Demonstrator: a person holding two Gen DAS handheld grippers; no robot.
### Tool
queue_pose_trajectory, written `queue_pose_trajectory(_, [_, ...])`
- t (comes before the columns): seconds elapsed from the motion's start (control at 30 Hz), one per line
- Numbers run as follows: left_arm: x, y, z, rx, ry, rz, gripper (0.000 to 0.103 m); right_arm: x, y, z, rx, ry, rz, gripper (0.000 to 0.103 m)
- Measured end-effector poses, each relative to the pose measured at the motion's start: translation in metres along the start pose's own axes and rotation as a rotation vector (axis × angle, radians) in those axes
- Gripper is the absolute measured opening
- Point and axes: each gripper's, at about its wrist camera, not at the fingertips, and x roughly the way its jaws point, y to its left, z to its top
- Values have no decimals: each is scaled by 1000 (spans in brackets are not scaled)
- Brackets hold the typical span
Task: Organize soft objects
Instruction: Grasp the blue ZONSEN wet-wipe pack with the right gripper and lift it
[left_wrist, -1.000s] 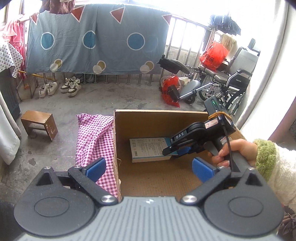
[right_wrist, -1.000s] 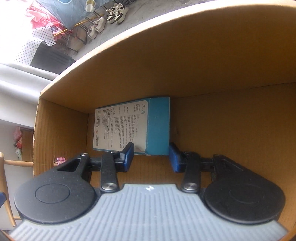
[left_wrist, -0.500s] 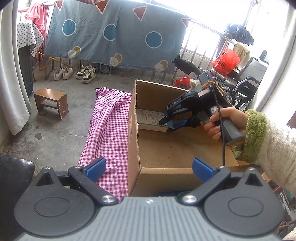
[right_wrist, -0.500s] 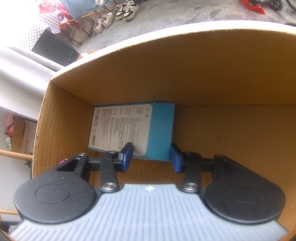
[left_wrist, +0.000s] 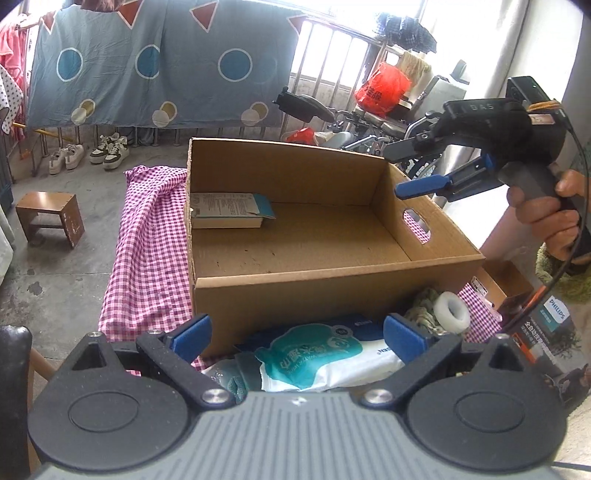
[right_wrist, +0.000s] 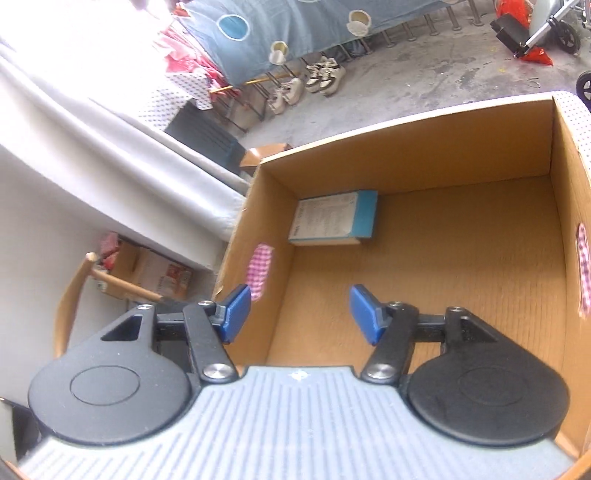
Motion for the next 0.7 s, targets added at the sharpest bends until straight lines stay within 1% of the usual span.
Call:
queue_pose_trajectory(0.07, [7,-6,-3,19,24,-20,98,-35,-1,-26,12,-8,69,63])
queue_pose_trajectory(0.1, [10,-7,-4,21,35,-26,97,-46,-2,-40,18,-5,88,63])
queue_pose_trajectory(0.17, [18,-10,-5,21,65,-51,94,-55,-2,-73,36,17,103,63])
queue_pose_trajectory(0.23, [26,-12,-7,17,103,-65,93,-47,-1,-99,47,64,73,63])
queue_pose_trajectory(0.3, [35,-12,-9,17,138,-65,89,-30,0,-116,46,107,23,63])
queue_pose_trajectory(0.37, [45,-11,-11,3,180,-56,84,-10,-2,-125,50,164,-18,63])
queue_pose_trajectory(0.5, [52,-8,-15,-10,187,-43,85,20,3,-130,36,245,-85,63])
queue_pose_trajectory(0.57, [52,-7,-13,-9,190,-46,86,33,11,-128,8,273,-115,67])
queue_pose_trajectory(0.7, [48,-7,-13,-11,199,-38,86,53,21,-124,-8,349,-139,71])
